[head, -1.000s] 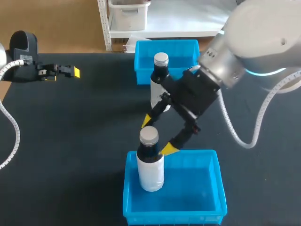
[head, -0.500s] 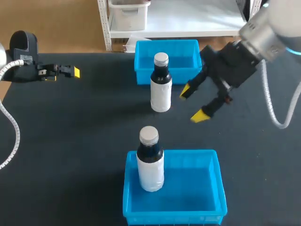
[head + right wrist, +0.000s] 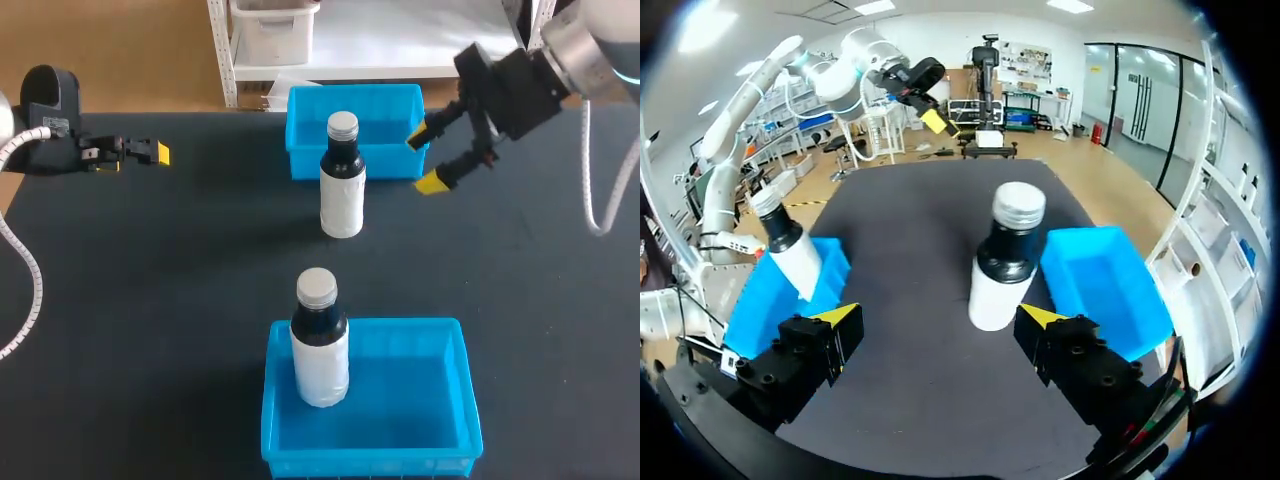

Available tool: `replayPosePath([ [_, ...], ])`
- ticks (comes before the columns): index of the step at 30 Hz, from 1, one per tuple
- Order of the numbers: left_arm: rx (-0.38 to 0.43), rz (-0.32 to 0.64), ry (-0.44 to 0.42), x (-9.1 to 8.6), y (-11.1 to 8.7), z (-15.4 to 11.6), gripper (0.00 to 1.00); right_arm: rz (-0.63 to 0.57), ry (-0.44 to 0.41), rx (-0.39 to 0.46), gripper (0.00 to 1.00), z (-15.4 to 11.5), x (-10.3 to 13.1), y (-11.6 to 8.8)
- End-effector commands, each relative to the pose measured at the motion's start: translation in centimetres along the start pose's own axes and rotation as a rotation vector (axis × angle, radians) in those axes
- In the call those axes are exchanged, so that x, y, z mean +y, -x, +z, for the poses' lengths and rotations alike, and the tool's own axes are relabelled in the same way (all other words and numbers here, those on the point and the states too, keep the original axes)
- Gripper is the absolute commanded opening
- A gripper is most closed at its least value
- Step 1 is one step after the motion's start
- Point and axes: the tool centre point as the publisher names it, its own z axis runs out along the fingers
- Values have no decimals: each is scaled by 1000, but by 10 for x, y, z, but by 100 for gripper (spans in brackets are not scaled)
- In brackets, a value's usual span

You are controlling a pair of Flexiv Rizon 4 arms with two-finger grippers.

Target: Pick up the bottle, and place it in the far bin if it is heavy, or in the near bin if it is light.

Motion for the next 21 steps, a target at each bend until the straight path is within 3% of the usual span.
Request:
replayPosePath([
  [1, 0, 0, 0, 0, 0, 0, 100, 18, 0, -1, 100, 16, -31, 8],
  [9, 0, 0, 0, 0, 0, 0, 100, 121, -32, -71, 100, 38, -44, 15],
  [21, 0, 0, 0, 0, 0, 0, 100, 86, -10, -113, 100, 58, -48, 32],
])
